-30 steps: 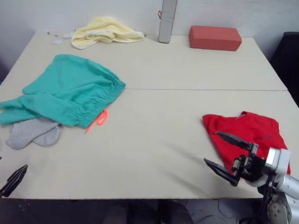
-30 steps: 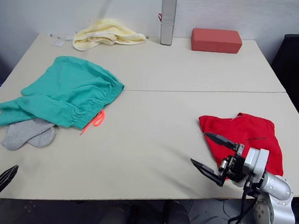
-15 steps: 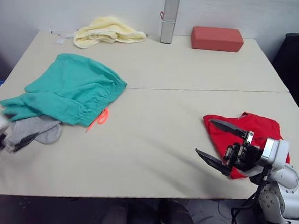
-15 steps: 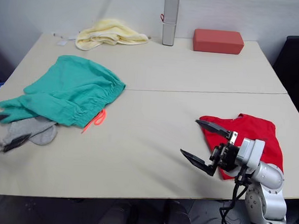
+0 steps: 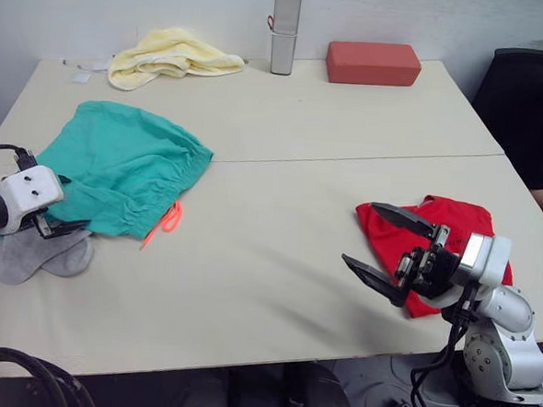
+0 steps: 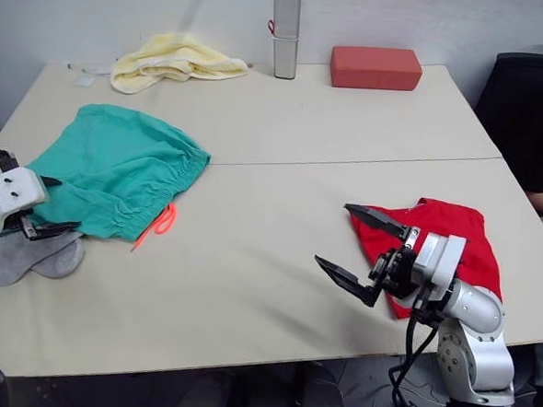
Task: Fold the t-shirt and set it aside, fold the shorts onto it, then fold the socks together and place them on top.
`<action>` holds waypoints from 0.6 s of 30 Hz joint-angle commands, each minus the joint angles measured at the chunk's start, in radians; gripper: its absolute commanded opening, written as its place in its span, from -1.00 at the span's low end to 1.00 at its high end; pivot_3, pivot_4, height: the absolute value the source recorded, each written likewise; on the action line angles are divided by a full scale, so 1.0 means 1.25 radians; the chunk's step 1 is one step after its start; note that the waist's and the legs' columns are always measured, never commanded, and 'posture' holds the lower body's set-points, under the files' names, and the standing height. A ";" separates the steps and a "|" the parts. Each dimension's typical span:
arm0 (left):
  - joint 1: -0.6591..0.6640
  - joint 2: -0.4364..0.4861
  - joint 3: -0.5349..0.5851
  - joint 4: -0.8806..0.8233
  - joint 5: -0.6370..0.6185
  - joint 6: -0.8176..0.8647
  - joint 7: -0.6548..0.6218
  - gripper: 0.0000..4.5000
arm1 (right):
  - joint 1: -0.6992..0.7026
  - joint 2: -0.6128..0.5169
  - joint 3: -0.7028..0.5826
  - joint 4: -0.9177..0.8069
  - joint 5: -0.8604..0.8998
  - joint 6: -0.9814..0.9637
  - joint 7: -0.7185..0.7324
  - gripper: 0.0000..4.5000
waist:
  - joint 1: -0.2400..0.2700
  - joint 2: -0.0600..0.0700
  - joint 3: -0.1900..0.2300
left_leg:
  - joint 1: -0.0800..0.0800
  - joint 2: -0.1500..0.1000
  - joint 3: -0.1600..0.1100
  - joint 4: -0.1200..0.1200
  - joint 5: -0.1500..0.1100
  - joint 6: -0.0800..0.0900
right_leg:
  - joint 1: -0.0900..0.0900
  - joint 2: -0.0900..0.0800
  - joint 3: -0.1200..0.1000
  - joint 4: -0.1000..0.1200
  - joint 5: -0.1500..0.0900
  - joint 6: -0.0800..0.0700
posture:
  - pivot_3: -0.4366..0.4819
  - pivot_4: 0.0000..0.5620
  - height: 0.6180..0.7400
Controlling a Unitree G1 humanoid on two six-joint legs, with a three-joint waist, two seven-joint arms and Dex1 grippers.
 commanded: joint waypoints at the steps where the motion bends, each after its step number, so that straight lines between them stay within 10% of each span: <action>1: -0.005 0.029 0.017 0.010 -0.064 -0.013 -0.127 1.00 | 0.016 -0.017 -0.025 -0.039 0.007 0.004 -0.015 0.98 | 0.002 0.000 0.000 | 0.000 0.000 0.000 0.000 0.000 0.000 | 0.000 0.000 0.000 0.000 0.000 0.000 | -0.05 -0.47 1.00; 18: -0.059 -0.114 -0.064 0.065 0.004 -0.151 -0.056 1.00 | 0.071 -0.018 -0.038 -0.026 0.003 -0.030 -0.008 0.98 | 0.008 -0.002 0.000 | -0.001 0.000 -0.001 0.008 -0.001 0.002 | 0.001 0.000 0.000 0.003 0.000 0.001 | -0.05 -0.47 1.00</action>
